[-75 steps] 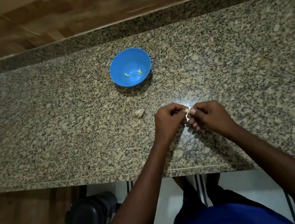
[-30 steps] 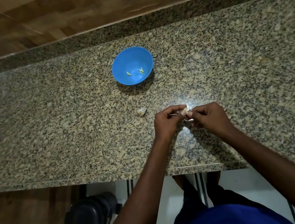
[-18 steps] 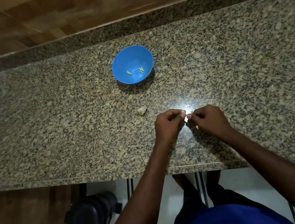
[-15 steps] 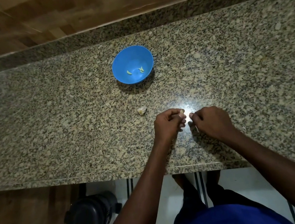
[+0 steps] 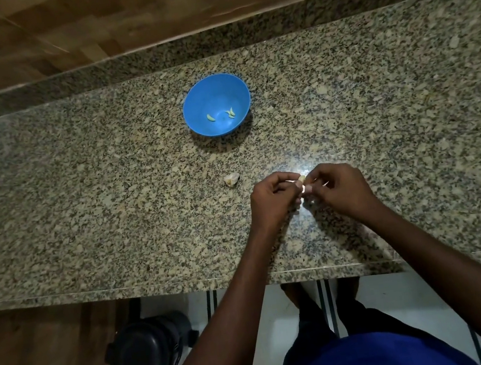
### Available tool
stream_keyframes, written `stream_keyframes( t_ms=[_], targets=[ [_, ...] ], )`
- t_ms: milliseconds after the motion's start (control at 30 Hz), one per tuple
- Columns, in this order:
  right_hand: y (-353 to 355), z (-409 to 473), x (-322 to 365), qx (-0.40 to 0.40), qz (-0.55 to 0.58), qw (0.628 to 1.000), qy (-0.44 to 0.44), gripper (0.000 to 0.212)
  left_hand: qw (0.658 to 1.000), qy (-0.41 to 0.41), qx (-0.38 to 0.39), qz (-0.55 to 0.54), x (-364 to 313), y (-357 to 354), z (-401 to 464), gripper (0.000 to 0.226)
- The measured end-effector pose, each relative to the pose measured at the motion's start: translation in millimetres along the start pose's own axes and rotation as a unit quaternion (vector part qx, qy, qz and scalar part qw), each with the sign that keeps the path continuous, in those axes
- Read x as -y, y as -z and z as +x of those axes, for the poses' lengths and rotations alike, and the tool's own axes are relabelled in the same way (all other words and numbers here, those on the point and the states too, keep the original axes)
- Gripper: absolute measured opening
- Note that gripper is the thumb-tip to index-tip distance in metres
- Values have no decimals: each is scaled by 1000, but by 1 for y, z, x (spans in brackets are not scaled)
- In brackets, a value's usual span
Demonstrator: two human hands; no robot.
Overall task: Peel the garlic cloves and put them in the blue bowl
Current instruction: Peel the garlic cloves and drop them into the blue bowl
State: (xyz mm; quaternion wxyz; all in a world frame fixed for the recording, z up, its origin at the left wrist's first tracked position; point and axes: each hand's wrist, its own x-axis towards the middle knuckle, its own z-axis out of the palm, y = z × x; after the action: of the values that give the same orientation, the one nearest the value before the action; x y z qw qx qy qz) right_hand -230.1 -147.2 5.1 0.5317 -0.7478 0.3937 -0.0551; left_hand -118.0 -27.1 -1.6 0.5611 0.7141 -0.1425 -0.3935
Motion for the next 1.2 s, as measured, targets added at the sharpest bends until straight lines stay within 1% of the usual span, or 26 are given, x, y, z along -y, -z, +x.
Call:
stream_keyframes(
  t_ms=[33,67,167,233,300,467,533,833,1000,1067,1133,1200],
  targets=[
    [0,0,1,9,86,996,-21,6,1000,-5,1,6,0,0,0,11],
    [0,0,1,7,144,989,-33,8,1000,-12,3,10,-1,0,0,12],
    [-1,1,-3,-10,192,981,-41,11,999,-33,14,15,-3,-2,-3,12],
    [0,1,-5,1,233,971,-51,13,999,-34,12,12,-4,-2,-3,12],
    [1,0,-5,16,249,967,-50,13,1000,-21,7,6,-4,-2,-1,12],
    [7,3,-2,24,223,974,-30,9,998,25,6,-64,-3,-6,2,15],
    [8,5,-2,20,205,978,-28,9,997,33,13,-74,-4,-6,3,17],
    [9,5,1,11,206,975,-81,10,998,-27,51,1,-10,-3,4,17],
    [11,4,6,32,192,977,-92,9,998,18,65,14,-13,0,10,16],
    [10,6,2,25,166,981,-97,13,997,34,64,1,-15,1,12,15],
    [8,9,-3,7,105,990,-96,19,997,35,61,-13,-16,1,11,14],
    [7,11,-8,8,42,996,-84,17,998,32,54,-16,-14,0,10,14]
  ],
)
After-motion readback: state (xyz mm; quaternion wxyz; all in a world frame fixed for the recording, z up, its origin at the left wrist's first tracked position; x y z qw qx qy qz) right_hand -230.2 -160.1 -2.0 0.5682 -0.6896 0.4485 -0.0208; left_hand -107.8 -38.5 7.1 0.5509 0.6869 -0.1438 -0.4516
